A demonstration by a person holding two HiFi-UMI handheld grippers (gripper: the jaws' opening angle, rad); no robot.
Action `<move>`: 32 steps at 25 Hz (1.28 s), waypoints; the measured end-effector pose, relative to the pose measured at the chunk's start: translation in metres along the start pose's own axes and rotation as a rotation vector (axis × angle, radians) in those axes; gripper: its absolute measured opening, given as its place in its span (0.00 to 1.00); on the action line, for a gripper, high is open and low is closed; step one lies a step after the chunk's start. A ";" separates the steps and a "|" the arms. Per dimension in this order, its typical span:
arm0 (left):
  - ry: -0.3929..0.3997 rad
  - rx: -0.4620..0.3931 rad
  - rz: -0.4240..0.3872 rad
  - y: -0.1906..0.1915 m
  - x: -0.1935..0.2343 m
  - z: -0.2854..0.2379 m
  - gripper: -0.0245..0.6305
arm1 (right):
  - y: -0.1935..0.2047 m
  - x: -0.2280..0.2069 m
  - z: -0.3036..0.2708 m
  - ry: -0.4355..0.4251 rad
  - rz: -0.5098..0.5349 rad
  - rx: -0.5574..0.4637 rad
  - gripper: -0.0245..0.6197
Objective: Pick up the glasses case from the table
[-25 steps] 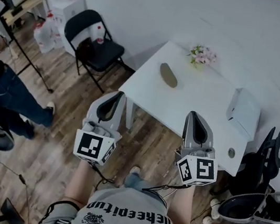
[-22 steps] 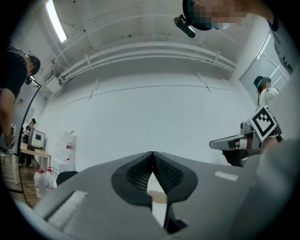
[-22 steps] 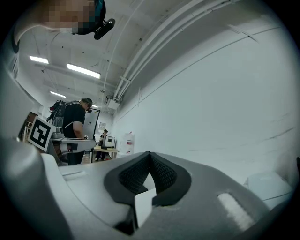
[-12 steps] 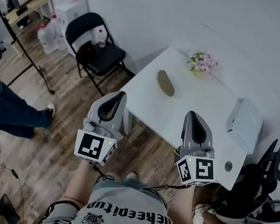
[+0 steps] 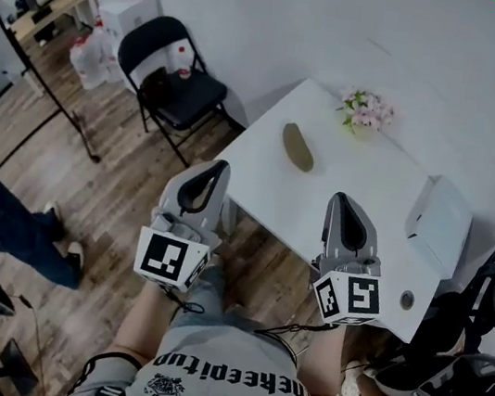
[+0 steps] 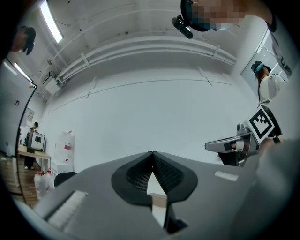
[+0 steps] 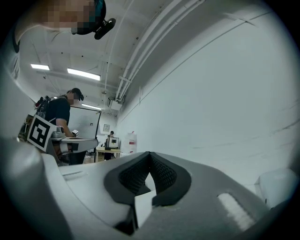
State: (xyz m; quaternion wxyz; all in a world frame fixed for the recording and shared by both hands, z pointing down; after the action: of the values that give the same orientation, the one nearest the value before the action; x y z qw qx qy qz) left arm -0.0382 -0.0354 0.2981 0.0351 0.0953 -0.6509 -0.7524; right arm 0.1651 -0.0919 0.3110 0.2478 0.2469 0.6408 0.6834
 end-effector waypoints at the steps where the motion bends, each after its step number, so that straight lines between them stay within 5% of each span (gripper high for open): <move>1: 0.004 -0.002 0.003 0.000 0.002 -0.004 0.07 | 0.000 -0.001 -0.003 0.004 0.001 0.001 0.04; 32: 0.182 0.019 0.045 0.041 0.112 -0.150 0.07 | 0.043 -0.030 -0.161 0.149 -0.026 0.148 0.04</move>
State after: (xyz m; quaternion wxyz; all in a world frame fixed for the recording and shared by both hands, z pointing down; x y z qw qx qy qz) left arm -0.1222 -0.2074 0.3073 0.1101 0.1489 -0.6539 -0.7336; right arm 0.0811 -0.2350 0.3442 0.1896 0.2047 0.7093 0.6473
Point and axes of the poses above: the fingertips, and each gripper's own axes: z backward along the fingers, x to its left, y out of its underside, the point moved 3 cm from there along z, backward along the fingers, and after that the axes turned 3 degrees about x, right-handed, at the moved point
